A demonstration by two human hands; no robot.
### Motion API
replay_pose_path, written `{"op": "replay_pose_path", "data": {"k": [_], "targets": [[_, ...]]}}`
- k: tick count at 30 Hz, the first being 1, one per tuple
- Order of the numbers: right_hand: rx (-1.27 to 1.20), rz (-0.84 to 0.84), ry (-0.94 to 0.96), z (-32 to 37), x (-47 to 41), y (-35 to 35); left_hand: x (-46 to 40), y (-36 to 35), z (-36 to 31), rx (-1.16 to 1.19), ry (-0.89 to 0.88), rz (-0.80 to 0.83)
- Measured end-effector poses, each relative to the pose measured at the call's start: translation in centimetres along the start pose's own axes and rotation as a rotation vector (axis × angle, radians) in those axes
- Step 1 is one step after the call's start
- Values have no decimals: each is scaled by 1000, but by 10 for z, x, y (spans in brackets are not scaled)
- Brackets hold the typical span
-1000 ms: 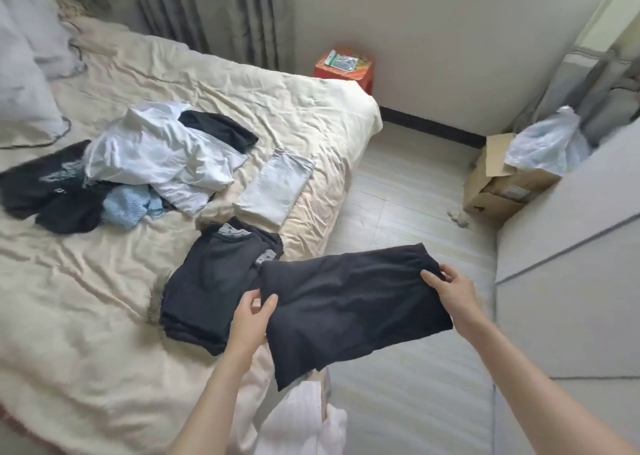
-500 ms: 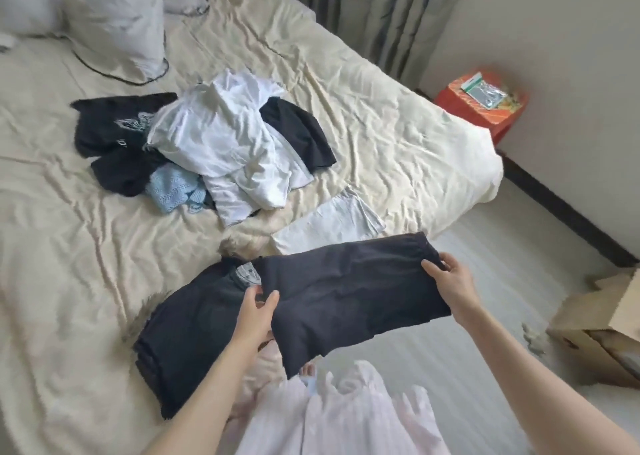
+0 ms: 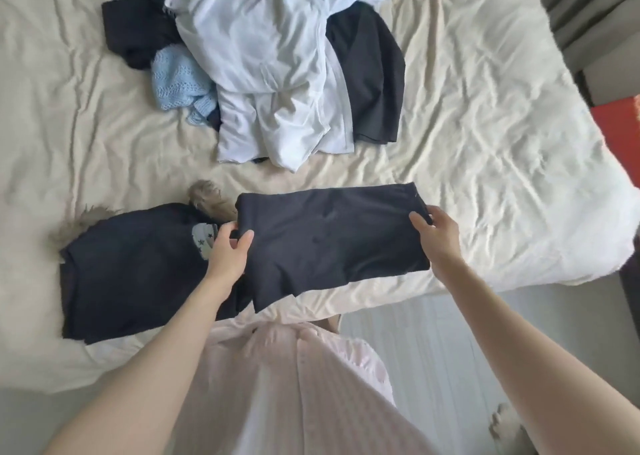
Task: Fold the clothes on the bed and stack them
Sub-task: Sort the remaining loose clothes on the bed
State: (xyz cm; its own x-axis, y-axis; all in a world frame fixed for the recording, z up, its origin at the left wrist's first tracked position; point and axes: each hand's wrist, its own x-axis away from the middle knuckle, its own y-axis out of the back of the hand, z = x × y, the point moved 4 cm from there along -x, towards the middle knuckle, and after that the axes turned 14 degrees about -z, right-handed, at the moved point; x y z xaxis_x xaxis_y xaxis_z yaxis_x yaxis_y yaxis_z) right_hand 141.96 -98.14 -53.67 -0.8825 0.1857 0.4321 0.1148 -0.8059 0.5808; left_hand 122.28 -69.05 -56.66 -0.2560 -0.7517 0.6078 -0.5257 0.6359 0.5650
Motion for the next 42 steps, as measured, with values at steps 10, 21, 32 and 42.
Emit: {"op": "replay_pose_path", "data": {"k": [10,21,32,42], "targets": [[226,58,-79,-33,-64,-36,-18,-43,2,-334,-205,-200],[1143,479,1019,-47,-15,-64,16,-93,14,-1216,-788,103],[960,486,1182,30,78,-65,89,-15,21,-671,-646,-94],[927,576,1456,62,276,-116,143,178,118,-489,-516,-419]]}}
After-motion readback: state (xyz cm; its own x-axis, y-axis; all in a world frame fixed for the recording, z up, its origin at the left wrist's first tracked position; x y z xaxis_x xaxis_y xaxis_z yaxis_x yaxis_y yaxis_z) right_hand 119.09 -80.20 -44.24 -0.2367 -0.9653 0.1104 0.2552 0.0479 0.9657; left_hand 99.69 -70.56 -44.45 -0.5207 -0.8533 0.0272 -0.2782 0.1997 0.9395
